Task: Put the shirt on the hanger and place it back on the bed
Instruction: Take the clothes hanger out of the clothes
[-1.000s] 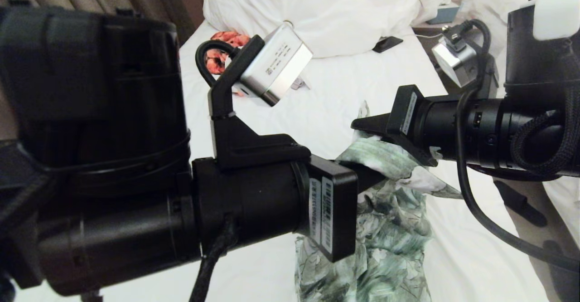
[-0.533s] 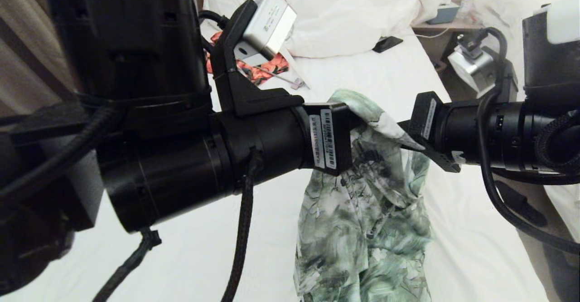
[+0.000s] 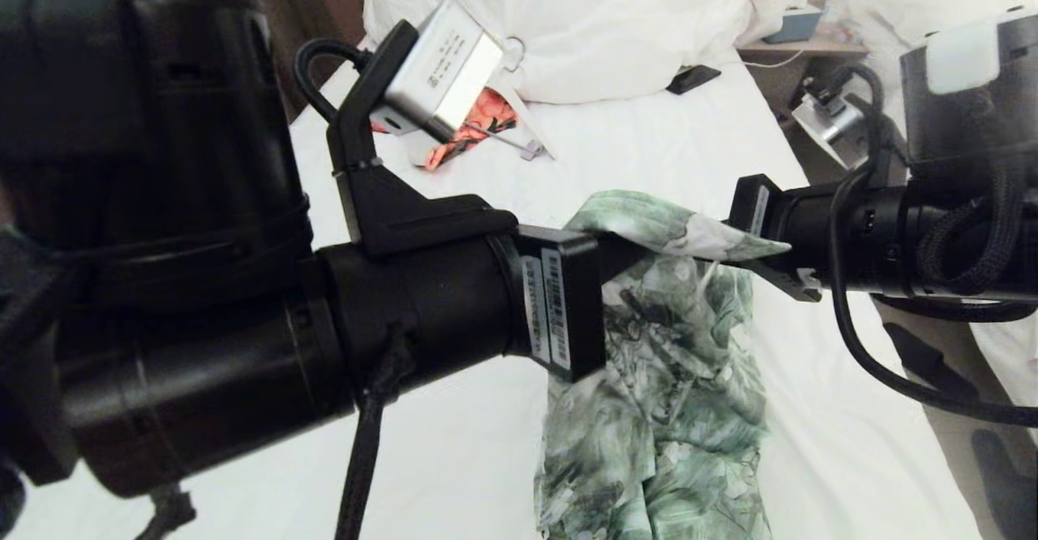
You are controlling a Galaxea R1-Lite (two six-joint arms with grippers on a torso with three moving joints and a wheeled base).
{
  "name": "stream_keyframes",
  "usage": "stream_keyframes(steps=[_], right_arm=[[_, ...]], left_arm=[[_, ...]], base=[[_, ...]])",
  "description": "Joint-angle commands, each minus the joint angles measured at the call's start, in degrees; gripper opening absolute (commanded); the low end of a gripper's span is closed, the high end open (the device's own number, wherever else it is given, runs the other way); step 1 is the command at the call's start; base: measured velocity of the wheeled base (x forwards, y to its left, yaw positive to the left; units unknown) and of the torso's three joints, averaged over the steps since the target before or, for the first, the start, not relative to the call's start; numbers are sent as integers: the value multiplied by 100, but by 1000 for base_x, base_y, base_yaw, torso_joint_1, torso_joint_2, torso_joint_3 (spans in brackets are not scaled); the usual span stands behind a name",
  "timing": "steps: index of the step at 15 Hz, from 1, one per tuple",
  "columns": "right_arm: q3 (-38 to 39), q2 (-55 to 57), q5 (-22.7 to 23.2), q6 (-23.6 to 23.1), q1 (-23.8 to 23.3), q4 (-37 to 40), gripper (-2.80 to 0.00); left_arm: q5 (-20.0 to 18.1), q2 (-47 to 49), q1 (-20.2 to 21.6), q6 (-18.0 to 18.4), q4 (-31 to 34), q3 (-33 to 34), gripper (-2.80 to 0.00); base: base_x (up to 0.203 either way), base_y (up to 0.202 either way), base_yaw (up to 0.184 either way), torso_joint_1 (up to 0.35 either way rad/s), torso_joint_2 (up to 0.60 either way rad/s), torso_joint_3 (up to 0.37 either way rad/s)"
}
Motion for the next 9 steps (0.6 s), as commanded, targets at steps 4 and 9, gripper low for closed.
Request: stream_keyframes(steps=[4,9], right_arm=[[15,443,-2,-103,-19,-95,-191],[24,463,-2,-191,-63,-117,0]], left_arm=[[-14,142,-294,-49,-66,252,-280],[-8,344,-286,-5,-393,211,-280]], base=[[0,0,0,0,0,0],[0,0,0,0,0,0]])
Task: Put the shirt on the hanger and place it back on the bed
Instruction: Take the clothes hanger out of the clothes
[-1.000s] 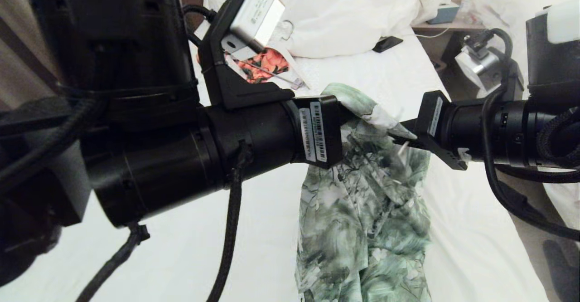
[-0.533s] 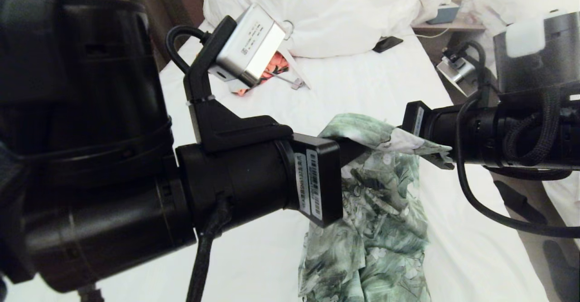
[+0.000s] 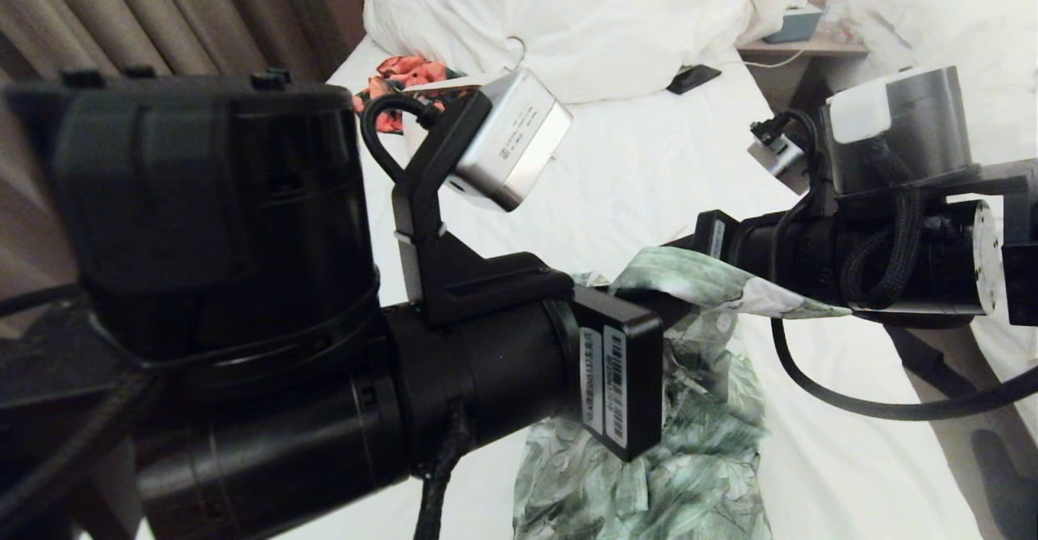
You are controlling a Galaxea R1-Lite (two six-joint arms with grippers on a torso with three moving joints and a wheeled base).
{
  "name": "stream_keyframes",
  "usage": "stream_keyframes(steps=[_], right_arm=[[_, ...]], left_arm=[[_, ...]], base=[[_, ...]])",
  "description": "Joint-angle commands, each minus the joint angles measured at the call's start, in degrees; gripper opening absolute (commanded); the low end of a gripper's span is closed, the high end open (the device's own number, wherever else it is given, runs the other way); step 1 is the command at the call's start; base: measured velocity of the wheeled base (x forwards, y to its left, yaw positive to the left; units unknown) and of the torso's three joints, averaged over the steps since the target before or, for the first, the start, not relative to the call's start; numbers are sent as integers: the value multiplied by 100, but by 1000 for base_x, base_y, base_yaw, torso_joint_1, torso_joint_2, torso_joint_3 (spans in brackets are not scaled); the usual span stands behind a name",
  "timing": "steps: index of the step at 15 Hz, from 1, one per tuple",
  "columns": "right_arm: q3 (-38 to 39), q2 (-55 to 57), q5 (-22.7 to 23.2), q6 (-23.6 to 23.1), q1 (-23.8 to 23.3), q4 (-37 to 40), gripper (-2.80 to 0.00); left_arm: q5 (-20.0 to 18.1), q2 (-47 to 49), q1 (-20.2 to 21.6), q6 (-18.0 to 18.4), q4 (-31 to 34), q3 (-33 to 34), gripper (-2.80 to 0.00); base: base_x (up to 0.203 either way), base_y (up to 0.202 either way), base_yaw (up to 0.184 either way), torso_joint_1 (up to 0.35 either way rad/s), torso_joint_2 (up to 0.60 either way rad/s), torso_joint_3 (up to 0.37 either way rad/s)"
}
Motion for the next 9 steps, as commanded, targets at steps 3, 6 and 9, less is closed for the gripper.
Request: stream_keyframes(steps=[3,6,9], right_arm=[[-14,189,41,0,-56,-33,0],[-10,396,339,-156,-154,-381,0],[-52,558,632,-166,-122,-630,0]], left_arm=[[8,86,1,3,-16,-36,-280],[16,86,1,12,-15,-80,-280],[25,78,1,3,-16,-55,-280]], base=[[0,0,0,0,0,0],[0,0,0,0,0,0],[0,0,0,0,0,0]])
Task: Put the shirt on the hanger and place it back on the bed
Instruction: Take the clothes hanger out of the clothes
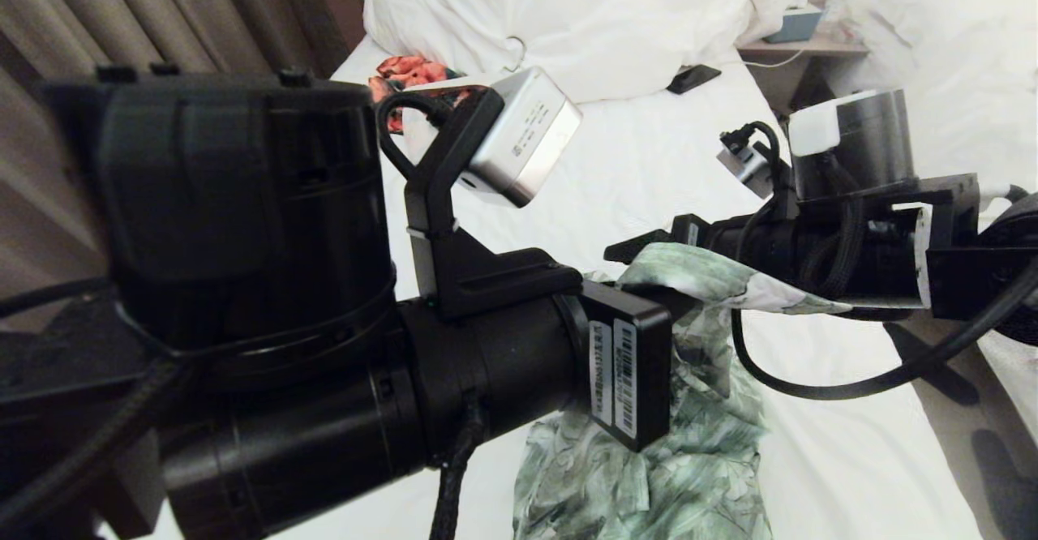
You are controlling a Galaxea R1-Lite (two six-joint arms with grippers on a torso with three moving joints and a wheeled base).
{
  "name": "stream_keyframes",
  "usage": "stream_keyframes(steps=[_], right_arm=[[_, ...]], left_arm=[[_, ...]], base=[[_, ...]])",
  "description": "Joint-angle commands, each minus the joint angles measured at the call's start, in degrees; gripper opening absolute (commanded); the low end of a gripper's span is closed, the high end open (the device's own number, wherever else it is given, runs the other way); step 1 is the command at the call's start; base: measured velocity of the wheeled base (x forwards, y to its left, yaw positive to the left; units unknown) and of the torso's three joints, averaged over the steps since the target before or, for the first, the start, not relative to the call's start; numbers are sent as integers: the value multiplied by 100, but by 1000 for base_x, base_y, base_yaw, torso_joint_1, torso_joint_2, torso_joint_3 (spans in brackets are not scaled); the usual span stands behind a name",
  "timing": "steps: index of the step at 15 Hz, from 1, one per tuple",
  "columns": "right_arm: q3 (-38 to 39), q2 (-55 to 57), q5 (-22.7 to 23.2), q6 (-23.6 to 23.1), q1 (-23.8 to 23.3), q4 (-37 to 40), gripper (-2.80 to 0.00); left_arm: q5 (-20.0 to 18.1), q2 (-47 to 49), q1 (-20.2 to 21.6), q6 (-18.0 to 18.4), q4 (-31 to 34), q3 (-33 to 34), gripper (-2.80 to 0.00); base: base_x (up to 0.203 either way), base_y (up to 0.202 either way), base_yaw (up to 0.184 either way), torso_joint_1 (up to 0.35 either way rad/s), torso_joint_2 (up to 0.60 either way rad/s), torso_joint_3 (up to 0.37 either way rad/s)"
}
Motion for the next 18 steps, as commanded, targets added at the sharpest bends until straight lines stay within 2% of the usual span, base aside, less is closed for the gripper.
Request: stream_keyframes(steps=[1,2,3,10,16,18], right_arm=[[-16,178,18,20,51,-105,0],[-26,243,17,14,105,-196,0],[-36,253,18,11,126,-270,-280],[-27,109,27,20,237,-247,-280],[-36,-353,19,68,226,-267,-280],[-36,-568,10,273,215,-277,-280]], left_arm=[[4,-9,-1,-11,-16,37,-280],[4,-18,-1,-20,-16,56,-280],[4,-18,-1,-20,-10,62,-280],[13,1,16,-20,-16,12,-280],[101,131,25,7,12,-282,-280],[101,185,25,65,28,-385,-280]], base=[[0,0,0,0,0,0],[0,0,0,0,0,0],[0,0,0,0,0,0],[0,0,0,0,0,0],[0,0,0,0,0,0],[0,0,0,0,0,0]])
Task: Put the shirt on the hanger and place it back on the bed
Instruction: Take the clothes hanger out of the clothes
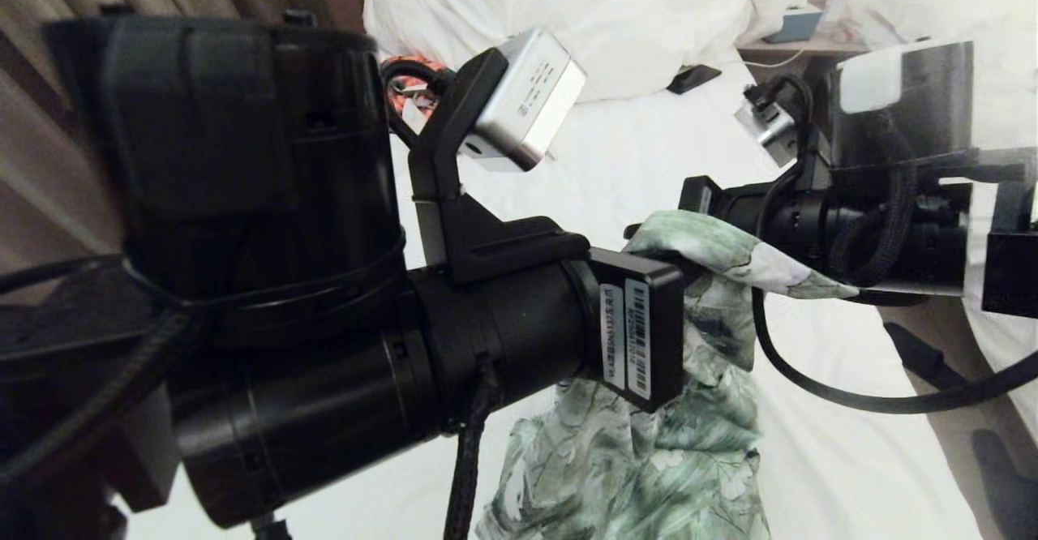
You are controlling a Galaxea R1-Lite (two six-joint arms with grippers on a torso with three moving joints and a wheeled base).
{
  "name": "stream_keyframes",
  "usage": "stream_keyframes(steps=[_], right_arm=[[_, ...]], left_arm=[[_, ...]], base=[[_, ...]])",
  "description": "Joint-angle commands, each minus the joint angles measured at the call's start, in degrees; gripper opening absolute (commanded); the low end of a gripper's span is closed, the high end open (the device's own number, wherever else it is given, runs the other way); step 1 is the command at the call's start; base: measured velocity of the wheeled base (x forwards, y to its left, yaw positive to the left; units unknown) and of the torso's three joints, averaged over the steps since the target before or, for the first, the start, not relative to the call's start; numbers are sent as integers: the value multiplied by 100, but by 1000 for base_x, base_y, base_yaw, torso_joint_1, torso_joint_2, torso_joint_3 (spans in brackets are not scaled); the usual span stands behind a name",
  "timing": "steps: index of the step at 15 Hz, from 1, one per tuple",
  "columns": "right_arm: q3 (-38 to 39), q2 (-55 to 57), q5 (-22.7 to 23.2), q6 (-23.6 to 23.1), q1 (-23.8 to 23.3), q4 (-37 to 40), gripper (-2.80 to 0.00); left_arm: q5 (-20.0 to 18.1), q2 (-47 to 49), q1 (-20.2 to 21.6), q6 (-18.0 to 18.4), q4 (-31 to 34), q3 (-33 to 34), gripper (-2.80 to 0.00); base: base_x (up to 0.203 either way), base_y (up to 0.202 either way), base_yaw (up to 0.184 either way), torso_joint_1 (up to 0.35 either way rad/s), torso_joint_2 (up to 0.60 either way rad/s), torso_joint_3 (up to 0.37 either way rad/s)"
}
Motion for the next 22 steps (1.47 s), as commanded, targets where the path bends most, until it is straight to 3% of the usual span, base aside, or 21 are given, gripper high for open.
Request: stream_keyframes(steps=[1,3,5,8,22], right_arm=[[-4,-269,-1,135,-3,-19,-280],[-4,-305,-18,209,-3,-28,-280],[40,-377,-91,211,-64,23,-280],[-18,-400,-115,196,-341,-17,-280],[-424,-1311,-106,475,-294,314,-280]], left_arm=[[9,142,2,103,-10,-172,-280],[101,228,-7,245,-28,-278,-280],[487,127,13,636,-51,-338,-280],[531,-45,21,813,-8,-207,-280],[549,511,-383,1007,-45,-684,-280]], base=[[0,0,0,0,0,0],[0,0,0,0,0,0],[0,0,0,0,0,0],[0,0,0,0,0,0],[0,0,0,0,0,0]])
